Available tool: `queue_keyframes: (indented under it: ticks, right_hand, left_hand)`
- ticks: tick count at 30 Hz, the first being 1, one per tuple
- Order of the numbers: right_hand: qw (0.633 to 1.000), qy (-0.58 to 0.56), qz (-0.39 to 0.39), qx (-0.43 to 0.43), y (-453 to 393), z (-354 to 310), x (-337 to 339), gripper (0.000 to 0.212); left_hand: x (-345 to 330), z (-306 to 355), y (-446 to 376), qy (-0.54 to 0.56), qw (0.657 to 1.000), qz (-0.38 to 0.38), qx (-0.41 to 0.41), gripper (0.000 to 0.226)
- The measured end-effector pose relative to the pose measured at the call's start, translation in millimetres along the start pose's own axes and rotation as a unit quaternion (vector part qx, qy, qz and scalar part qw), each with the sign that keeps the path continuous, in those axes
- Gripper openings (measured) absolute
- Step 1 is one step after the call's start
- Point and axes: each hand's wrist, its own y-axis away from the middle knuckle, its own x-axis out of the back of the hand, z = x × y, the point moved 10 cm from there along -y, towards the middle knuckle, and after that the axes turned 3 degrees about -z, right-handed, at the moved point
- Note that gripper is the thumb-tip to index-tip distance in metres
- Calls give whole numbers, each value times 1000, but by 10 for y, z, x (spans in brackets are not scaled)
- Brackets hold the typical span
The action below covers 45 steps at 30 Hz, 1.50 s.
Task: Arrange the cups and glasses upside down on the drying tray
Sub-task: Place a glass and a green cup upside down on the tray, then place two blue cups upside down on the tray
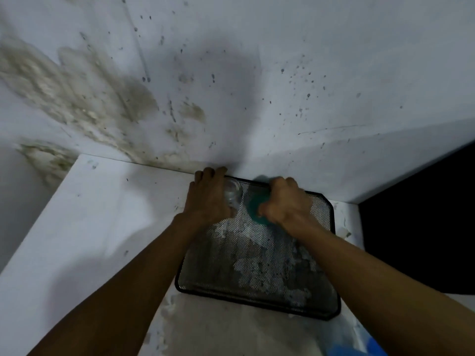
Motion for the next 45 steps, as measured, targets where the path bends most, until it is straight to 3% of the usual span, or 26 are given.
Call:
queue_keyframes:
  ticks: [5,13,21,28,32,37,40,43,45]
  right_hand:
    - [996,-35,64,56,-30,-152,-40,61]
    - [972,-181,122,85,20,-53,-153,84]
    - [968,-192,133,96,-28,-44,-204,92]
    - [975,-166,122,81,108,112,-168,108]
    - [975,-179,110,69,366,290,-54,117]
    - [971,-200,105,81,882,550,117,101]
    - [967,-214,102,95,1262,729,186,84]
    - [962,-229,109,102,1639,977,255,65]
    - [957,-244,114,106,1871,1172,299,53]
  left_hand:
    - [-12,-171,165,113,991,60,27,84]
    - [8,-132,97,172,982,72,-4,70]
    - [4,-107,53,160,986,52,-13,77]
    - [-81,-115,131,106,994,24,24,119]
    - [-2,53,427,112,991,72,24,114]
    - [192,378,988,145,970,192,-23,93]
    - [202,692,1355,159,962,214,-65,76]
    - [41,1057,1613,185,966,157,-84,54]
    - [-188,1367,1735,178,978,54,-93,53]
